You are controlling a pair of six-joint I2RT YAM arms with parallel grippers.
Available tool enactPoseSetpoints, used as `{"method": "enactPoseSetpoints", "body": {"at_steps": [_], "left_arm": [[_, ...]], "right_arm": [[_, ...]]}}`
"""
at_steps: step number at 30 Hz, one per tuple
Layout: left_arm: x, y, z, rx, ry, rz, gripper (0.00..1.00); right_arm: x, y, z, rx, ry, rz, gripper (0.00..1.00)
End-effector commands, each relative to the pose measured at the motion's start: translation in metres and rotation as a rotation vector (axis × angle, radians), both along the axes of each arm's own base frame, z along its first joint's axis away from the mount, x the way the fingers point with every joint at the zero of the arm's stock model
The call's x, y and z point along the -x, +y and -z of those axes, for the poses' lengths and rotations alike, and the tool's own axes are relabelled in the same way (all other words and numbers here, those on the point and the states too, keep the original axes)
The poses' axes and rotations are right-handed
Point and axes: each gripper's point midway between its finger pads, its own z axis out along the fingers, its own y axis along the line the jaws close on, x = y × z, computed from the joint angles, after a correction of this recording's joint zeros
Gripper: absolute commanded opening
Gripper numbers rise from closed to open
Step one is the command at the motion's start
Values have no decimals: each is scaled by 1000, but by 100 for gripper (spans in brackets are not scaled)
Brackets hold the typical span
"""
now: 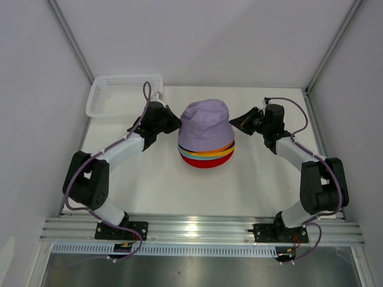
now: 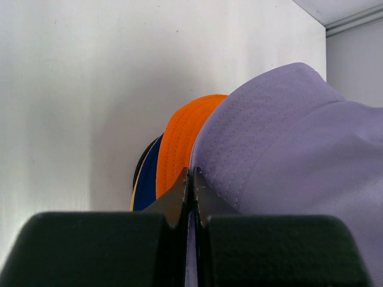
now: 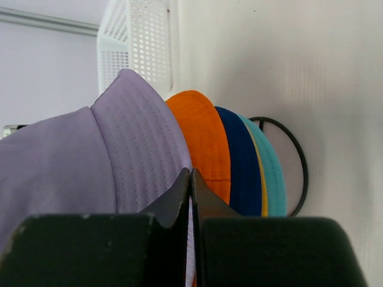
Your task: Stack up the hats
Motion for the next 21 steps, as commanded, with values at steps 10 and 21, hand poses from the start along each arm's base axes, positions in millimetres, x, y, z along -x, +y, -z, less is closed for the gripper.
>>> {"method": "enactPoseSetpoints", "body": {"at_steps": [10,21], "left_arm": [[11,20,3,-142,-50,-33,8],[48,68,-98,-329,-291,-30,69]], "right_arm": [[11,-13,11,115,13,16,0],[10,-35,-18,281,-45,-13,55]]}}
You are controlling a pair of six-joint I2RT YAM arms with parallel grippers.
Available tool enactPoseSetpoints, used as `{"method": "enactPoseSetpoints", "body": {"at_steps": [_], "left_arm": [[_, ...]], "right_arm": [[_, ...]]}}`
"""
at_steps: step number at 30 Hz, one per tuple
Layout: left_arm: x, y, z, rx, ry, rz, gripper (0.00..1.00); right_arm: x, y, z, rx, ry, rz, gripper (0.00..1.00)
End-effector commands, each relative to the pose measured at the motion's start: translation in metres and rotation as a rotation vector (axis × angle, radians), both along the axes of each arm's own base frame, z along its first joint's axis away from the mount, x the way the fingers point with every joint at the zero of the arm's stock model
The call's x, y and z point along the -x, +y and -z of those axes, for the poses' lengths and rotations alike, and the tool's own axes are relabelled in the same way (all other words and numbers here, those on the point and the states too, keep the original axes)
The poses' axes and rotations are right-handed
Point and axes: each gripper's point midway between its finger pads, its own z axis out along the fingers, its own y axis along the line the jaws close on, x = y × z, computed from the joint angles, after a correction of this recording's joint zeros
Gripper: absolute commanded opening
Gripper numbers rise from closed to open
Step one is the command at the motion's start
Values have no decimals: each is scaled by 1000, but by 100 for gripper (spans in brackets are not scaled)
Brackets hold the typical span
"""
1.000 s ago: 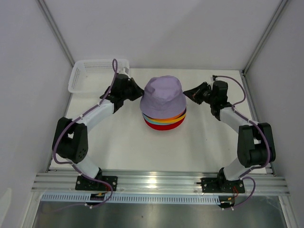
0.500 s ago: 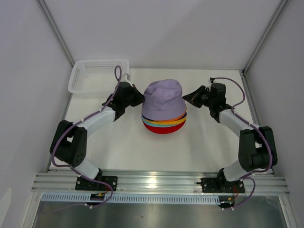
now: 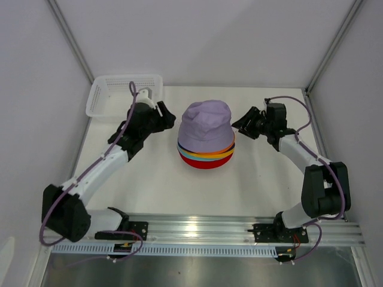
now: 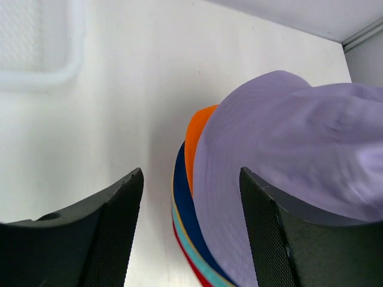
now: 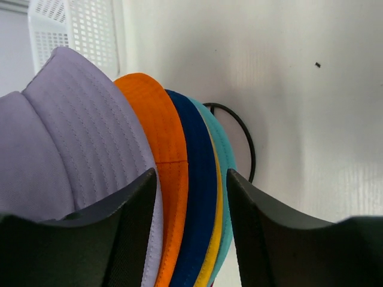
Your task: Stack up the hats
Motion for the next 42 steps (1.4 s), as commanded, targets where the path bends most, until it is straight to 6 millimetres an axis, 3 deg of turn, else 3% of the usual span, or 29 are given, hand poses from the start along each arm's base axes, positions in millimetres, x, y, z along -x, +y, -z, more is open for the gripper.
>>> {"method": "enactPoseSetpoints", "body": {"at_steps": [1,4,5,9,11,12,15,16,20,21,23,31,36,42], "left_arm": [[25,21,-48,-91,-126,27,69],[52,5,-63,-74,-190,195,68],[74,-12,-72,-42,-228,345,68],[126,-52,-73,10,-216,702,67],[135,-66,-68,-30,-227,771,67],[130,-67,-63,-62,-225,749,67],[130,-85,-48,-115,-191,784,65],[132,-93,-44,-117,-177,798,64],[122,-110,-18,-155,-120,768,59],[117,-113,-8,-167,-96,749,56],[111,-119,-6,-136,-94,724,55],[96,-125,35,-162,3,682,52],[88,-124,62,-207,73,655,49],[76,-123,86,-241,118,606,45]], "right_arm": [[-8,-20,-44,94,-115,8,56],[-13,-32,-72,119,-180,36,60],[-15,-33,-83,120,-208,42,60],[-24,-35,-114,133,-311,44,69],[-34,-33,-123,125,-352,39,71],[-37,-29,-131,105,-374,20,72],[-51,-15,-126,56,-368,-14,72],[-58,-11,-133,43,-402,-18,70],[-75,7,-100,30,-339,-40,62],[-75,14,-96,30,-332,-54,61],[-79,21,-92,31,-328,-64,59],[-76,64,-40,25,-223,-149,54],[-64,70,-9,35,-152,-162,50],[-66,62,4,64,-138,-125,48]]}}
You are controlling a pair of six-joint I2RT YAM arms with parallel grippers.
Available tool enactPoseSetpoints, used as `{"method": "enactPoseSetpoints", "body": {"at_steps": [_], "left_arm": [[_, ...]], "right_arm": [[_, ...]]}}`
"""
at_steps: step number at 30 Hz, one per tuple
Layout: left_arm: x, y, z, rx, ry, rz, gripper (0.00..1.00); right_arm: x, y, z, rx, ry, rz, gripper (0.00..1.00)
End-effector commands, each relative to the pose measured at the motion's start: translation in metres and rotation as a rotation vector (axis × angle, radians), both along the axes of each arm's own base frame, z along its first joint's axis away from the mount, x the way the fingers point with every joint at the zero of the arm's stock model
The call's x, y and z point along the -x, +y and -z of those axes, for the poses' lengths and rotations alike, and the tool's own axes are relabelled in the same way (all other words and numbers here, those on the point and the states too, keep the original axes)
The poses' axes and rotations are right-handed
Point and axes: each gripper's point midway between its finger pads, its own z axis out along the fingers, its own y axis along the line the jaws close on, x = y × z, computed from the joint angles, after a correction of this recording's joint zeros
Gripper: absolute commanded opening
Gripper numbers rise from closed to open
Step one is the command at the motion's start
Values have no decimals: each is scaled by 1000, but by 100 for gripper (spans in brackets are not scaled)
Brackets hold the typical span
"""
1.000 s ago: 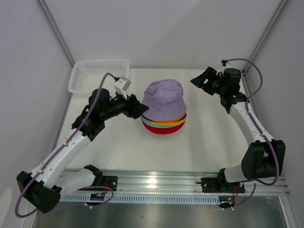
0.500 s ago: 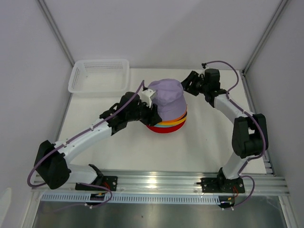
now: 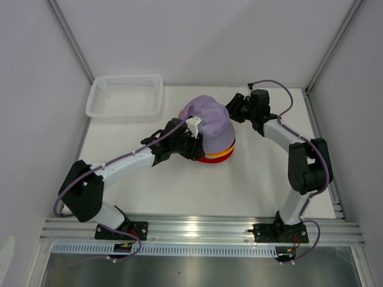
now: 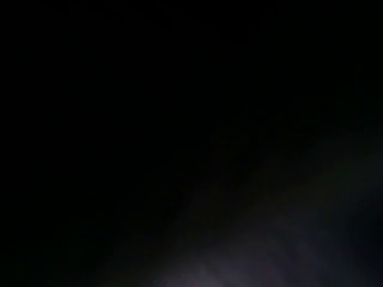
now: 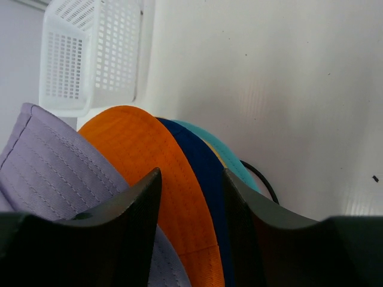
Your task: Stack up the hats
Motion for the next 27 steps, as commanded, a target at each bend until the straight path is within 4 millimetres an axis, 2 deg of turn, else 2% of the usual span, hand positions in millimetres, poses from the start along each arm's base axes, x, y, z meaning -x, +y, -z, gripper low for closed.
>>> {"method": "enactPoseSetpoints", "body": {"at_steps": [1,10,13,15,16,18,19,20,21,22,23,24,25,26,27], "left_arm": [[-23,1,3,-32,-40,-79,45],[-44,4,-6,-7,-101,-147,45],[-42,4,-18,15,-121,-133,45],[-38,7,-34,39,-154,-127,47],[-34,10,-50,69,-184,-123,49],[-28,15,-65,90,-209,-120,53],[-24,18,-72,100,-221,-116,58],[-18,23,-89,126,-254,-110,61],[-14,28,-95,132,-262,-113,63],[-11,32,-98,139,-269,-115,70],[-4,37,-115,172,-296,-106,74],[-2,43,-118,179,-299,-114,78],[1,46,-123,191,-305,-118,81],[3,55,-136,219,-324,-141,82],[3,60,-141,233,-327,-161,84]], "right_arm": [[4,8,13,18,17,-13,48],[-8,4,17,28,11,2,47],[-18,-3,4,34,-14,10,49],[-27,-9,-15,35,-42,18,54],[-32,-15,-24,42,-63,25,56],[-37,-23,-47,56,-81,36,63],[-41,-34,-55,61,-88,55,64],[-41,-41,-62,68,-85,66,67],[-43,-46,-74,70,-106,80,69],[-41,-53,-88,69,-129,92,70],[-39,-65,-93,71,-130,115,73],[-35,-78,-105,70,-143,142,74],[-31,-79,-108,70,-143,145,74],[-27,-89,-109,70,-129,166,75],[-21,-93,-104,68,-107,171,75]]}}
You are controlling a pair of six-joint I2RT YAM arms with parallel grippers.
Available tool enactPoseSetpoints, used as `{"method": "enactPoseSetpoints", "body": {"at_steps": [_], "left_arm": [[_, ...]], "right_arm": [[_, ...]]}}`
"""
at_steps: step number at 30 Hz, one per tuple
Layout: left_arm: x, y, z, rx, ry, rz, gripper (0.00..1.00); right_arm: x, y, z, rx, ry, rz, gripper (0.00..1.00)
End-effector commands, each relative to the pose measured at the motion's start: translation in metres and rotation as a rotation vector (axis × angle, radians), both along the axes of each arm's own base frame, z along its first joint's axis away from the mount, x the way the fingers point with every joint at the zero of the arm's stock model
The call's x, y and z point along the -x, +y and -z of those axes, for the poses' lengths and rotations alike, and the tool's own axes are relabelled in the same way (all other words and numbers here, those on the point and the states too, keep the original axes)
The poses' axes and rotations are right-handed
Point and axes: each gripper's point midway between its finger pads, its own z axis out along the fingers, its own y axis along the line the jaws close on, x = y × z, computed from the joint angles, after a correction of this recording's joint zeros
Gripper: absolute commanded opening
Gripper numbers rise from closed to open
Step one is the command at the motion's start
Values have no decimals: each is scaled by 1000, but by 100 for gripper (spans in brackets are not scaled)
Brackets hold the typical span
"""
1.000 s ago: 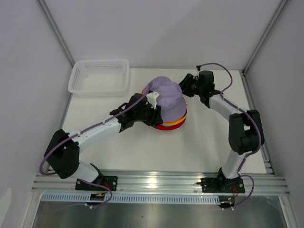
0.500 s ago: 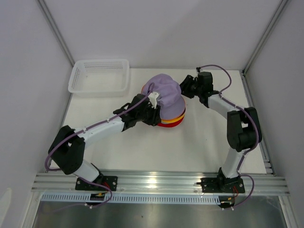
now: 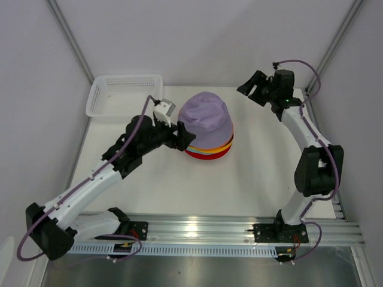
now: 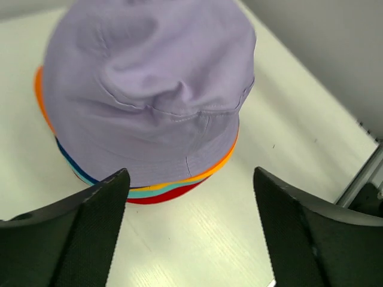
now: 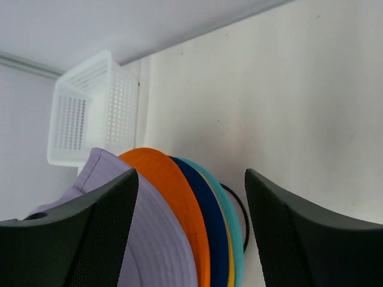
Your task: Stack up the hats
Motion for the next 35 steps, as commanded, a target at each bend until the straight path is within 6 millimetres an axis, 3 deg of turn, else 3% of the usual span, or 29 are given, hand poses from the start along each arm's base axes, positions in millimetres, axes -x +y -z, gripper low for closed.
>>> {"method": "enactPoseSetpoints", "body": {"at_steps": [1,3,4,6,7,8,10,11,13,14,18,21,24,28,29,35], "left_arm": [[2,20,-16,60,-21,-48,89],[-8,40,-20,114,3,-142,91],[-13,47,-22,141,9,-174,93],[-32,70,-11,217,100,-285,93],[-40,78,-5,240,133,-321,93],[-51,95,-3,286,177,-388,93],[-64,109,10,291,220,-440,95],[-71,123,13,296,226,-489,95],[-77,135,10,287,213,-515,96],[-79,144,9,284,204,-542,97],[-75,156,-10,252,145,-567,100],[-66,160,-34,210,104,-548,100],[-51,166,-42,148,87,-544,99],[-31,169,-43,130,50,-522,100],[-28,167,-32,131,62,-510,99],[-19,177,-12,123,73,-564,99]], "right_arm": [[29,-22,-35,-1,-28,31,75],[43,-23,-37,-29,-32,13,74],[54,-22,-20,-36,4,11,74],[71,-18,-33,-63,-35,-11,73],[80,-16,-22,-60,-17,-19,73],[87,-18,-29,-31,-54,-27,74],[92,-26,-25,14,-55,2,81],[98,-31,-25,36,-39,23,90],[98,-46,-27,72,-46,76,100],[98,-51,-30,78,-56,89,100],[101,-62,-47,100,-112,111,99],[100,-68,-52,125,-140,126,100],[98,-72,-57,155,-167,130,100],[97,-87,-58,199,-183,210,100],[98,-93,-60,213,-189,240,100],[109,-97,-62,216,-242,266,99]]}}
